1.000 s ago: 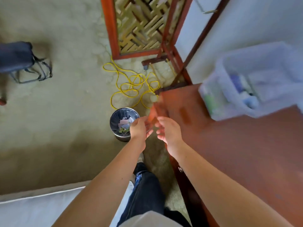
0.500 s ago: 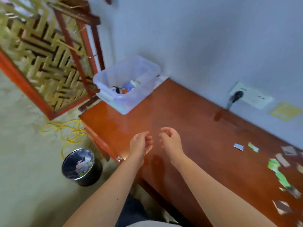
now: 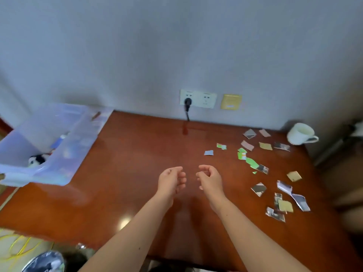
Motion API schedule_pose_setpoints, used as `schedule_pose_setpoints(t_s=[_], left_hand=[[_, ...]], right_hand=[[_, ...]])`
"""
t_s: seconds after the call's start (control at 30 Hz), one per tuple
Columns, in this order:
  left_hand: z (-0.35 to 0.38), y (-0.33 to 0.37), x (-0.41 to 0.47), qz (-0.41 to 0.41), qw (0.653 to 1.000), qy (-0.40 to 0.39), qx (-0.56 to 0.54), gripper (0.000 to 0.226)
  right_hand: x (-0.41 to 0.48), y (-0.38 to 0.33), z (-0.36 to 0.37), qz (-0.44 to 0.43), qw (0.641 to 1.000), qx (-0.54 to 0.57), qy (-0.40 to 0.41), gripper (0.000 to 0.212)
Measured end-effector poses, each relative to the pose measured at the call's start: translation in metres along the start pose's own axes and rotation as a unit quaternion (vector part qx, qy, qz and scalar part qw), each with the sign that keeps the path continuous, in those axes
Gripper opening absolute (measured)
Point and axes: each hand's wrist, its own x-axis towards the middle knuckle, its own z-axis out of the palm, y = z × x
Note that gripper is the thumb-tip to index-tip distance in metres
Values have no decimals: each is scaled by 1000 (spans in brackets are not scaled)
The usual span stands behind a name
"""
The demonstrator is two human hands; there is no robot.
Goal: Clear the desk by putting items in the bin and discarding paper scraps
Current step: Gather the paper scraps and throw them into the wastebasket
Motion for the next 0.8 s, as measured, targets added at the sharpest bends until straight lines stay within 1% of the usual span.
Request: schedule_pose_setpoints(t_s=[0.1, 0.23, 0.37, 0.57, 0.7, 0.8], left_hand=[[22, 1, 9, -24, 998, -36, 51, 8], [52, -1, 11, -78, 986, -62, 133, 6], [77, -13, 11, -67, 969, -125, 201, 16], [113, -41, 1, -71, 951, -192, 231, 18], [142, -58, 0, -74, 948, -195, 240, 19], [170, -72, 5, -84, 951, -172, 242, 18]], right_hand=[[2, 5, -23, 22, 998, 28, 50, 22], [-3, 16, -53, 51, 988, 59, 135, 20], [-11, 27, -75, 87, 973, 91, 195, 20], [-24, 49, -110, 133, 954, 111, 245, 23], [-16, 60, -144, 150, 949, 103, 259, 22], [2, 67, -173, 148, 952, 83, 255, 23]])
